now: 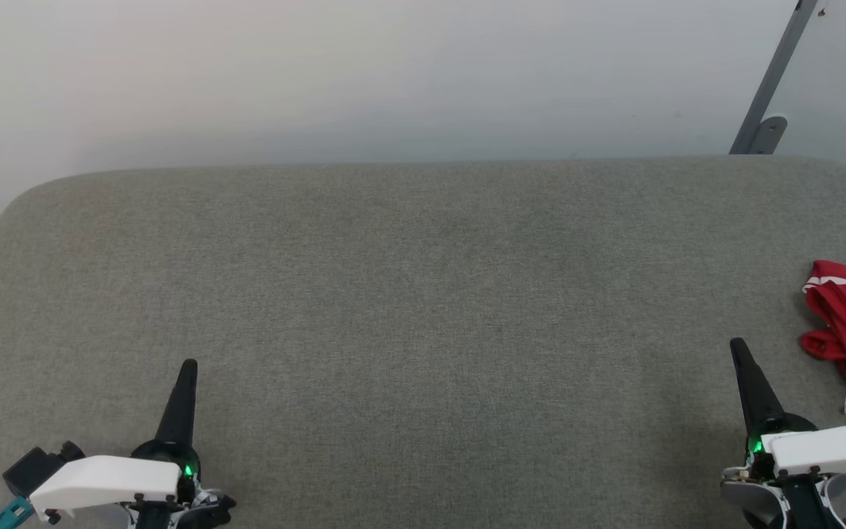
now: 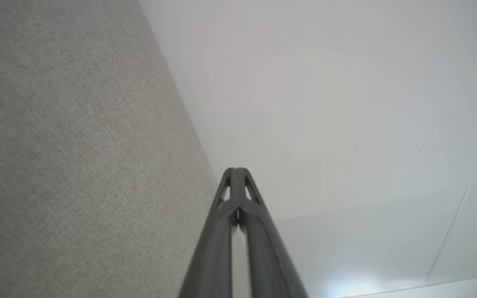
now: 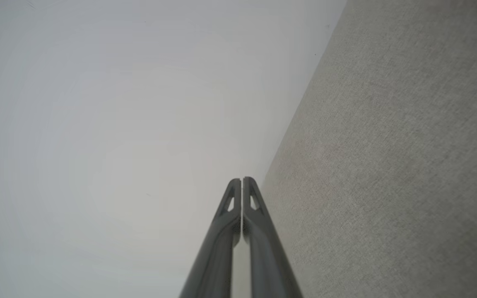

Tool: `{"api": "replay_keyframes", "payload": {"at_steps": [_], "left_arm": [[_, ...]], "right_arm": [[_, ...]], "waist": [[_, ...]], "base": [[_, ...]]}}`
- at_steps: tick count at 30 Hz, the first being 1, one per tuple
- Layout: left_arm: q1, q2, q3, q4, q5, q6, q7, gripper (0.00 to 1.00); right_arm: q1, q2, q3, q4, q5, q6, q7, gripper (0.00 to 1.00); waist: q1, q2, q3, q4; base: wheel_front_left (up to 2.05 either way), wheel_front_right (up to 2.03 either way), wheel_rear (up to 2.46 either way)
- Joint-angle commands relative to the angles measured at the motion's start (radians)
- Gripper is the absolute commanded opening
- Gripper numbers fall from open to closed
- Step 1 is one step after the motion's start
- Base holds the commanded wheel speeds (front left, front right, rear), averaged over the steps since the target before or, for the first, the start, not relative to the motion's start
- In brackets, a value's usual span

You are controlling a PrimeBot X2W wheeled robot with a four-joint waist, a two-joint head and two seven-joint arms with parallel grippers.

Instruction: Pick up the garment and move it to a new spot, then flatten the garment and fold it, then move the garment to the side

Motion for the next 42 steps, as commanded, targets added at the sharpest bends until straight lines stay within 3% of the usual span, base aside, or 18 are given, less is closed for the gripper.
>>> {"api": "replay_keyframes", "payload": {"at_steps": [1,29,42], "left_arm": [[-0.023,0.000,0.008,-0.002,-0.027,-0.003,0.008,0.00],[-0.060,-0.018,0.044,0.021,-0.206,-0.003,0.067,0.00],[-0.069,-0.024,0.053,0.026,-0.239,-0.003,0.081,0.00]], "right_arm": [[-0.019,0.003,0.002,-0.003,0.022,0.000,0.005,0.00],[-0.050,0.010,0.013,0.020,0.223,0.000,0.041,0.00],[-0.053,0.011,0.015,0.024,0.266,0.000,0.049,0.00]], "waist": [[0.0000,-0.0001,0.000,-0.001],[0.0000,-0.0001,0.004,-0.026],[0.0000,-0.0001,0.005,-0.033]], "base": [[0.00,0.00,0.00],[0.00,0.00,0.00],[0.00,0.00,0.00]]}}
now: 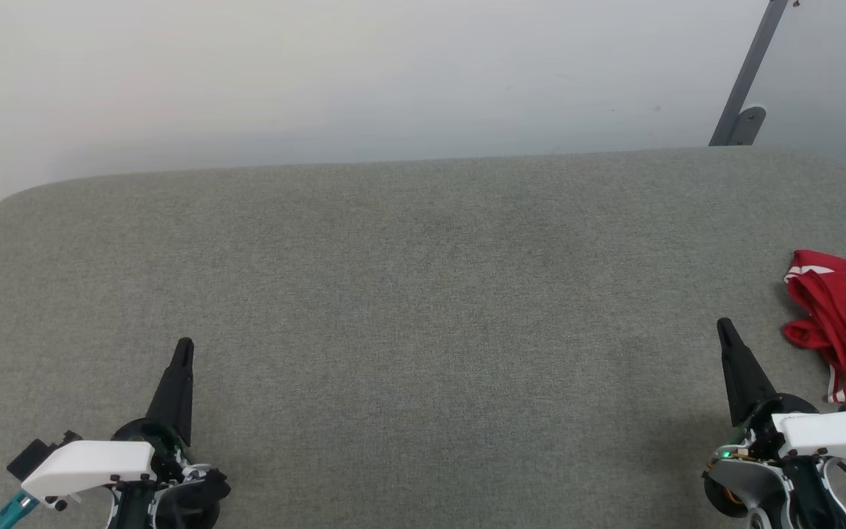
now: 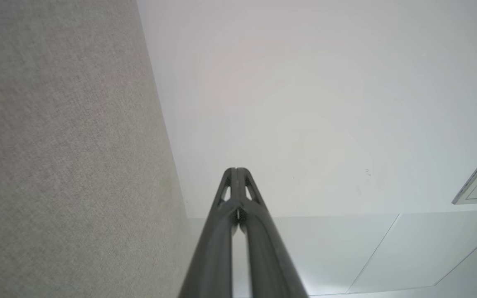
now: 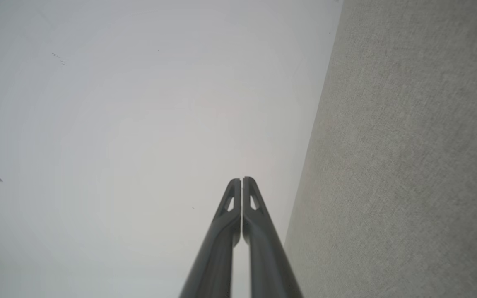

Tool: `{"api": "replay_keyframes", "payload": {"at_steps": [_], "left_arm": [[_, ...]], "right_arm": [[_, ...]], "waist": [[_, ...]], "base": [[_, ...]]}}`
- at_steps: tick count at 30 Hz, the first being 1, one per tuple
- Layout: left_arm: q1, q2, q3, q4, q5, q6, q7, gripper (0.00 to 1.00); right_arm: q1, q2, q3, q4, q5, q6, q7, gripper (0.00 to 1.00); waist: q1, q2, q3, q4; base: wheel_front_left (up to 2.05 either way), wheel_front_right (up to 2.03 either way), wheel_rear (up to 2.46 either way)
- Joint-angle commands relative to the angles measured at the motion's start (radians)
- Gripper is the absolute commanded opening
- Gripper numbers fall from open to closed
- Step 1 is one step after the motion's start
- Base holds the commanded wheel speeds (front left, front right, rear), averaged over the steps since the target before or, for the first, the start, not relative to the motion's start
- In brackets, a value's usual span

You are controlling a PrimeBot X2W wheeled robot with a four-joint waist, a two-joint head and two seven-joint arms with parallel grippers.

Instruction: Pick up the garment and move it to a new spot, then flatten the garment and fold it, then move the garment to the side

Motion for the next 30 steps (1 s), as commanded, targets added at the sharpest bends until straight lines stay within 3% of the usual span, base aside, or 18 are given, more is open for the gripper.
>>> {"api": "replay_keyframes", "payload": {"at_steps": [1,30], "left_arm": [[-0.013,0.000,0.004,0.000,-0.003,-0.003,0.003,0.00],[-0.014,-0.006,0.011,0.000,0.006,-0.003,0.009,0.00]], "right_arm": [[-0.005,0.001,0.001,0.000,0.004,0.000,0.001,0.00],[-0.005,0.001,0.001,0.000,0.004,0.000,0.001,0.00]], "waist": [[0.0000,0.0000,0.000,0.000],[0.0000,0.0000,0.000,0.000]], "base": [[0.00,0.00,0.00],[0.00,0.00,0.00]]}}
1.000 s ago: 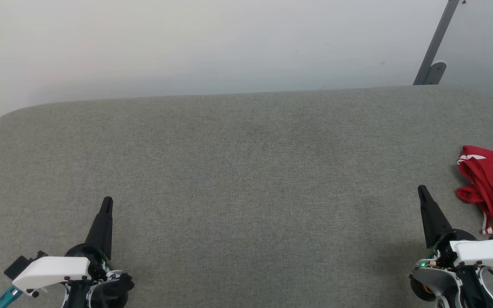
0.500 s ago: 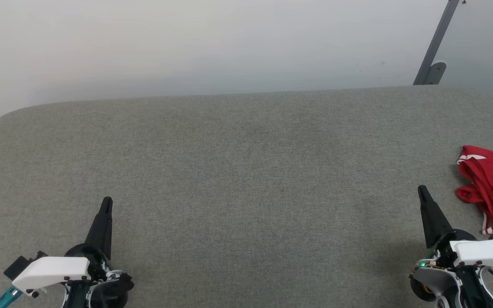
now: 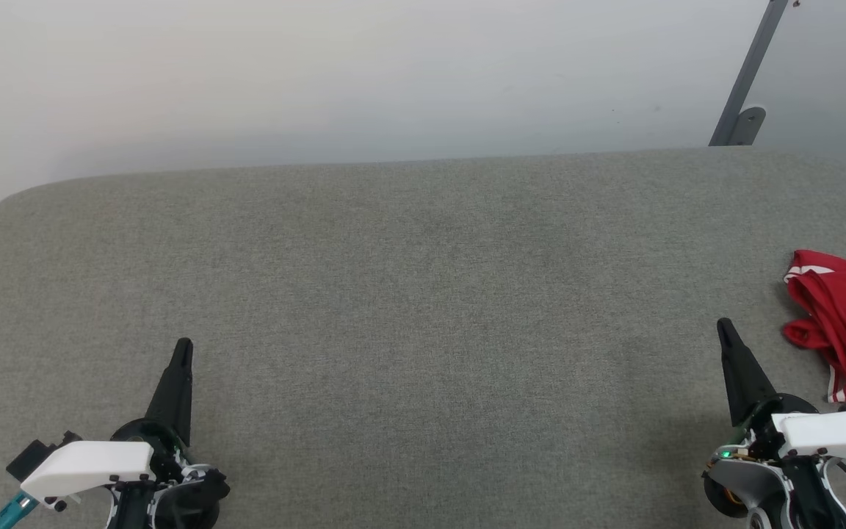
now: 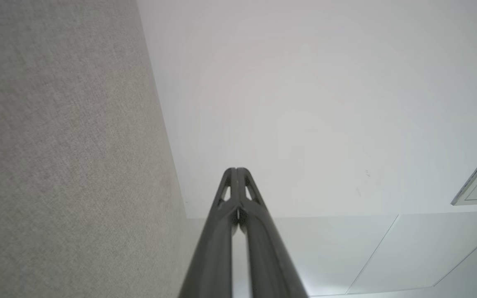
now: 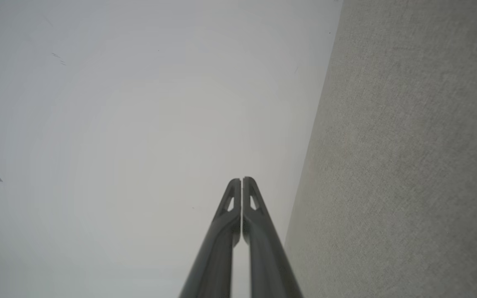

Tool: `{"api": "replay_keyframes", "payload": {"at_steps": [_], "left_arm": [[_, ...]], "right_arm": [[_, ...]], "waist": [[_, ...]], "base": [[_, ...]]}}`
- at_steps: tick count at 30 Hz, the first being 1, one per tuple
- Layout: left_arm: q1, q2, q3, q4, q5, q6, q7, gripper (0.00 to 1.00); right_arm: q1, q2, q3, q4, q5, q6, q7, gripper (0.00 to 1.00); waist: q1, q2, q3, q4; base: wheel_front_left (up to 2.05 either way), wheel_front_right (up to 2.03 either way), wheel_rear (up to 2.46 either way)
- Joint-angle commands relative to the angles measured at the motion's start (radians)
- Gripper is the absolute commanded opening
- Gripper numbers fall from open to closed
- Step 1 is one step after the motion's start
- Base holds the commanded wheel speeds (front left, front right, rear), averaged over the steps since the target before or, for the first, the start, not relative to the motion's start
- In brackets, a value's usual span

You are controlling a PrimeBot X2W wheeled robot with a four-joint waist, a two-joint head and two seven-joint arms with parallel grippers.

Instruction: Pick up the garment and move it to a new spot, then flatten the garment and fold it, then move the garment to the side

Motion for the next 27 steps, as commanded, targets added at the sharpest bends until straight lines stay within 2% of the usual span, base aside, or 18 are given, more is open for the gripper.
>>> {"api": "replay_keyframes", "payload": {"at_steps": [1,27], "left_arm": [[-0.014,-0.002,0.004,-0.001,0.005,-0.003,0.005,0.00],[-0.014,-0.005,0.009,0.000,0.009,-0.003,0.008,0.00]], "right_arm": [[-0.005,0.001,0.000,0.000,0.004,0.000,0.001,0.00],[-0.005,0.001,0.001,0.000,0.004,0.000,0.001,0.00]], "waist": [[0.0000,-0.0001,0.000,0.000],[0.0000,-0.0001,0.000,0.000]], "base": [[0.00,0.00,0.00],[0.00,0.00,0.00]]}}
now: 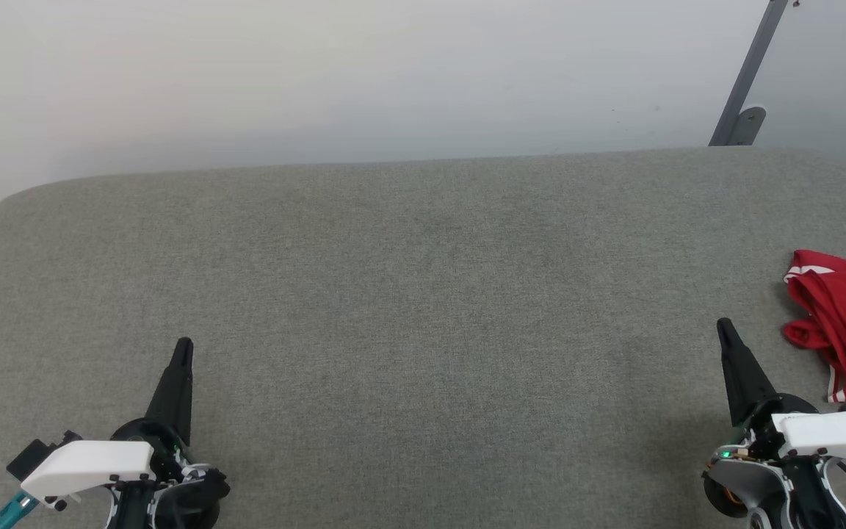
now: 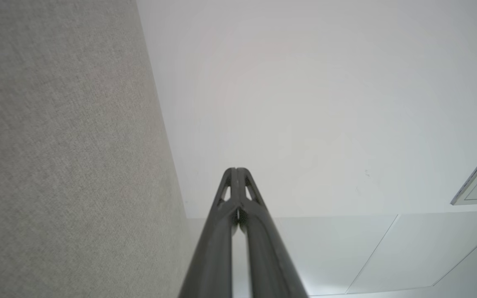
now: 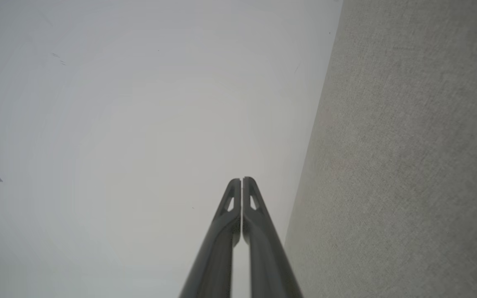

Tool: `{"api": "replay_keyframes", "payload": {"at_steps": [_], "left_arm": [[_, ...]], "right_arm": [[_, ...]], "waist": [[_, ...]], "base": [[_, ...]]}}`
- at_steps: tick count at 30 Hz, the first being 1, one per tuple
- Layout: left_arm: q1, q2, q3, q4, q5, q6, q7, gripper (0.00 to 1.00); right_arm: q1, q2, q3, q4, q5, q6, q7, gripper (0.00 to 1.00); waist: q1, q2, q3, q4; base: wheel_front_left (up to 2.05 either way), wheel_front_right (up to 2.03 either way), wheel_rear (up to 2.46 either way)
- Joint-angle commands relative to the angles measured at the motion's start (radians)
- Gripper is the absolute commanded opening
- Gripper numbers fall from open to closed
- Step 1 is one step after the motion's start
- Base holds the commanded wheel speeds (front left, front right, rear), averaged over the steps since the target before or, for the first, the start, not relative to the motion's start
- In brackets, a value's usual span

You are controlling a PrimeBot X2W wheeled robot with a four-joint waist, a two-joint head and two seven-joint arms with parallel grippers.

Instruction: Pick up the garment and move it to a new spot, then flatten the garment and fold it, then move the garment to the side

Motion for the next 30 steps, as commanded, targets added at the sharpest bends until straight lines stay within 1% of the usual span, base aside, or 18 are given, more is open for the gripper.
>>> {"api": "replay_keyframes", "payload": {"at_steps": [1,30], "left_arm": [[-0.012,-0.002,0.005,0.000,0.006,-0.003,0.004,0.00],[-0.013,-0.004,0.008,0.000,0.008,-0.003,0.008,0.00]], "right_arm": [[-0.005,0.001,0.000,0.001,0.004,0.000,0.001,0.00],[-0.005,0.001,0.001,0.001,0.004,0.000,0.001,0.00]], "waist": [[0.0000,-0.0001,0.000,0.000],[0.0000,-0.0001,0.000,0.000]], "base": [[0.00,0.00,0.00],[0.00,0.00,0.00]]}}
